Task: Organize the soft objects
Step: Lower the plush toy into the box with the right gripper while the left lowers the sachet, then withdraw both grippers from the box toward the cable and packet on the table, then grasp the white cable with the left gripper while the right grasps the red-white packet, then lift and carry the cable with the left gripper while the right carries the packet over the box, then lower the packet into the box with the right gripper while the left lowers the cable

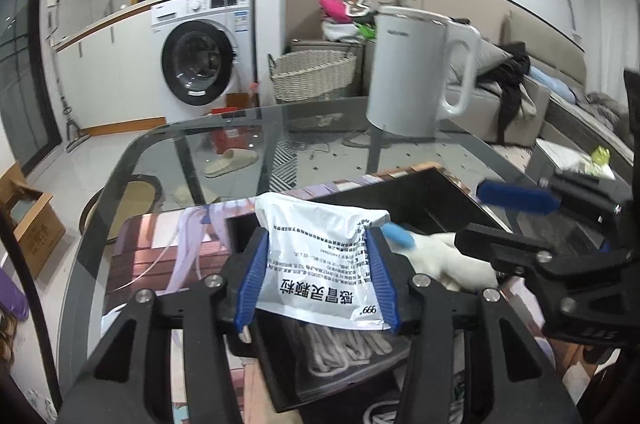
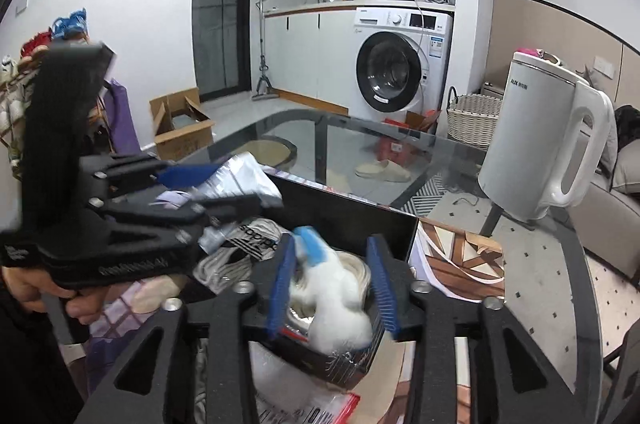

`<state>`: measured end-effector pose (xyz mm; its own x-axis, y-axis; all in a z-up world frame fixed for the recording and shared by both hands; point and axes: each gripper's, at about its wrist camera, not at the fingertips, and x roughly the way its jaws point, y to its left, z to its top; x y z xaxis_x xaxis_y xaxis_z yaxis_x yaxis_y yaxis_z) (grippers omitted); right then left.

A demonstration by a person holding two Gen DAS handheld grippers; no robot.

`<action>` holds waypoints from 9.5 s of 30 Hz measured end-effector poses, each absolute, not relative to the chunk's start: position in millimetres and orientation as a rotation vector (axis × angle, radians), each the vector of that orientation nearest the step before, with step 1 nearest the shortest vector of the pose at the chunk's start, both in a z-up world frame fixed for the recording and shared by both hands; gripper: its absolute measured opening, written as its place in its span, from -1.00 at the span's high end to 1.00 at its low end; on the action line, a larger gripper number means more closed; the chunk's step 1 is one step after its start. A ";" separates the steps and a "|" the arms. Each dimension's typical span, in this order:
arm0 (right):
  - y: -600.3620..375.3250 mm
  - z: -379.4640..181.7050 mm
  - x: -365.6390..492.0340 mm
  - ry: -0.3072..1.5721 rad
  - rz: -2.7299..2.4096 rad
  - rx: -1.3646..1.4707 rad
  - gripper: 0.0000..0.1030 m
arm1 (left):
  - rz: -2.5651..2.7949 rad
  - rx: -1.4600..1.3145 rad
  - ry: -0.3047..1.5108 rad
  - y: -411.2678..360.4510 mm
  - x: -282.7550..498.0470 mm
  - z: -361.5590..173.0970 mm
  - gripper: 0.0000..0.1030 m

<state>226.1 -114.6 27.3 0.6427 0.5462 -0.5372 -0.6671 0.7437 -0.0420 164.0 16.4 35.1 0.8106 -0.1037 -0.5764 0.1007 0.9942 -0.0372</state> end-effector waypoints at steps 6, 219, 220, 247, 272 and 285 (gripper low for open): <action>-127.1 22.6 226.6 0.556 0.660 -0.223 -0.20 | -0.119 0.038 0.659 5.5 167.9 26.0 -0.12; -162.0 40.6 164.2 0.559 0.713 -0.116 -0.07 | -0.137 -0.100 0.561 18.6 68.3 63.3 0.49; -160.1 42.9 167.3 0.556 0.715 -0.107 -0.07 | -0.137 -0.105 0.561 19.5 70.7 64.0 0.49; -113.5 40.9 231.0 0.582 0.739 -0.144 -0.07 | -0.084 -0.097 0.580 24.1 146.9 56.3 0.49; -103.6 18.8 249.3 0.625 0.699 -0.213 -0.07 | -0.137 -0.038 0.607 14.0 158.6 40.7 0.49; -95.9 11.1 250.2 0.639 0.690 -0.243 -0.07 | -0.168 -0.025 0.670 9.4 172.6 24.2 0.49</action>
